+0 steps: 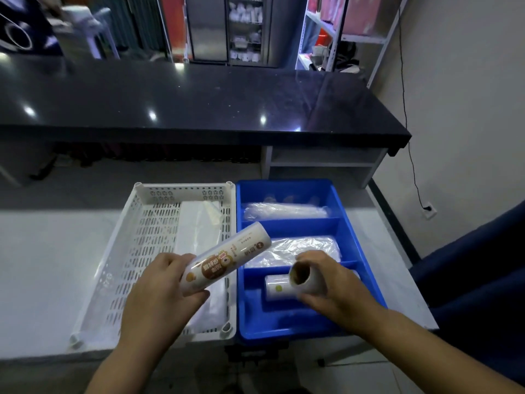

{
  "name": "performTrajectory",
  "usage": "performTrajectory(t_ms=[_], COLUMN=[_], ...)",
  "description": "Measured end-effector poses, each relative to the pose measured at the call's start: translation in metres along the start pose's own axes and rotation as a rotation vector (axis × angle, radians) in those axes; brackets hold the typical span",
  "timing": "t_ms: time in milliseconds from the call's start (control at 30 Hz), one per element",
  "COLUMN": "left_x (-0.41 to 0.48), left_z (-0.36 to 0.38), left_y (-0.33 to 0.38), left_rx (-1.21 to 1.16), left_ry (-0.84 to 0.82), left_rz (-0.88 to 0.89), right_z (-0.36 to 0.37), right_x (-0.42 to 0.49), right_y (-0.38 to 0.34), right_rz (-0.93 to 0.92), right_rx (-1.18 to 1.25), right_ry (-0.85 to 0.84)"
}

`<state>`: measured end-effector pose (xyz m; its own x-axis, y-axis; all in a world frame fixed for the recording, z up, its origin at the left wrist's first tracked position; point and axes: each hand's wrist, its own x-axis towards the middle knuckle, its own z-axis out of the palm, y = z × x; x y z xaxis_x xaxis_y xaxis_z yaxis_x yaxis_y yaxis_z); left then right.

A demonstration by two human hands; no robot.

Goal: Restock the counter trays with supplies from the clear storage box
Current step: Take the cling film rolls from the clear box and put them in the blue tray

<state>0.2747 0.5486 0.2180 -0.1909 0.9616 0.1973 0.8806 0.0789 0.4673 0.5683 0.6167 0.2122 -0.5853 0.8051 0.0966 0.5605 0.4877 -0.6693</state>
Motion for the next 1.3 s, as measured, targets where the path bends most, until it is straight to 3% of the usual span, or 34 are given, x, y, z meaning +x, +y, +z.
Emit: performTrajectory(t_ms=[167, 367, 467, 567, 800, 1200, 1300], left_x=[-0.001, -0.001, 0.000, 0.001, 0.011, 0.016, 0.017], left_z=[0.022, 0.060, 0.080, 0.095, 0.116, 0.122, 0.110], left_y=[0.033, 0.074, 0.090, 0.098, 0.106, 0.112, 0.110], left_rx=[0.000, 0.020, 0.150, 0.119, 0.049, 0.087, 0.076], left_ry=[-0.071, -0.376, -0.440, -0.491, -0.597, -0.517, -0.464], left_rz=[0.103, 0.244, 0.346, 0.357, 0.360, 0.419, 0.408], right_z=[-0.044, -0.080, -0.087, -0.089, -0.093, -0.085, -0.075], right_x=[-0.009, -0.012, -0.017, -0.020, -0.027, -0.023, -0.025], right_y=[0.003, 0.006, 0.014, 0.022, 0.026, 0.031, 0.033], right_rz=[-0.065, -0.081, -0.038, 0.017, 0.058, 0.067, 0.117], right_rx=[0.253, 0.326, 0.408, 0.384, 0.364, 0.356, 0.366], right_ry=[0.448, 0.717, 0.825, 0.902, 0.945, 0.883, 0.783])
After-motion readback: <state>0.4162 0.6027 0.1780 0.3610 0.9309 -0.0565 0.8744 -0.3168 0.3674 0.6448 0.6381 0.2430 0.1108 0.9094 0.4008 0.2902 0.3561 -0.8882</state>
